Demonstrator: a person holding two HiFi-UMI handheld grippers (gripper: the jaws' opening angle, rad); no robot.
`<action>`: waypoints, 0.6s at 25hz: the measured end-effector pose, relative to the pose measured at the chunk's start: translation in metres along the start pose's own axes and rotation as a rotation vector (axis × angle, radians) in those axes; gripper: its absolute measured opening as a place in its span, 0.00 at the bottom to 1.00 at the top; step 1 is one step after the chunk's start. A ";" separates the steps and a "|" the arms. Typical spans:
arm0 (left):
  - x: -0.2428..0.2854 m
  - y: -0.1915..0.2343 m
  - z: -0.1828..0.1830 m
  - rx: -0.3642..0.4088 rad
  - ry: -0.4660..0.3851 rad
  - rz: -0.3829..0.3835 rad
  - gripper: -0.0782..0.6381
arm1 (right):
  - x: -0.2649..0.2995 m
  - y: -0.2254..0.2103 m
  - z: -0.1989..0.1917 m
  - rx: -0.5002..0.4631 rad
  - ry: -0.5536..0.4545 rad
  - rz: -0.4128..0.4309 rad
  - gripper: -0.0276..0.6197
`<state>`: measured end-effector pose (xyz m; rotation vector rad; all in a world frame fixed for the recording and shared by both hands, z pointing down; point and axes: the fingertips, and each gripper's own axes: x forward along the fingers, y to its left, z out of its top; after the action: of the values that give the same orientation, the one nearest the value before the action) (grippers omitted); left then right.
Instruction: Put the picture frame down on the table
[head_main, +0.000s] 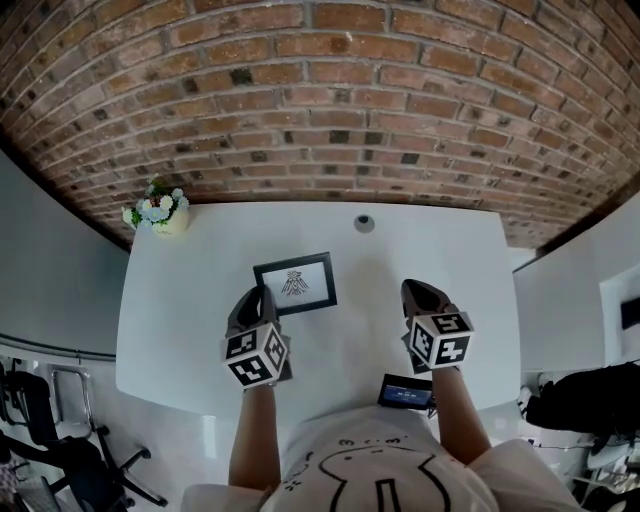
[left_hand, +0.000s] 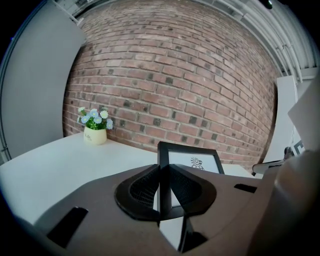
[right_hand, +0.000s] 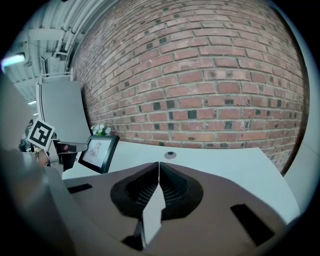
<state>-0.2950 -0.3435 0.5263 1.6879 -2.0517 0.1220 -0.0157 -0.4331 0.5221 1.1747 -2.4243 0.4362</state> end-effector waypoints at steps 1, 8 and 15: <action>0.001 0.001 -0.006 -0.001 0.015 0.001 0.21 | 0.002 0.000 -0.004 -0.004 0.013 0.003 0.07; 0.016 0.001 -0.041 -0.004 0.109 -0.007 0.21 | 0.014 -0.001 -0.028 -0.026 0.090 0.017 0.07; 0.027 0.001 -0.066 -0.004 0.193 -0.015 0.21 | 0.024 -0.006 -0.040 -0.010 0.134 0.015 0.07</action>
<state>-0.2796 -0.3440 0.5965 1.6217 -1.8956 0.2649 -0.0154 -0.4349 0.5690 1.0879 -2.3197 0.4908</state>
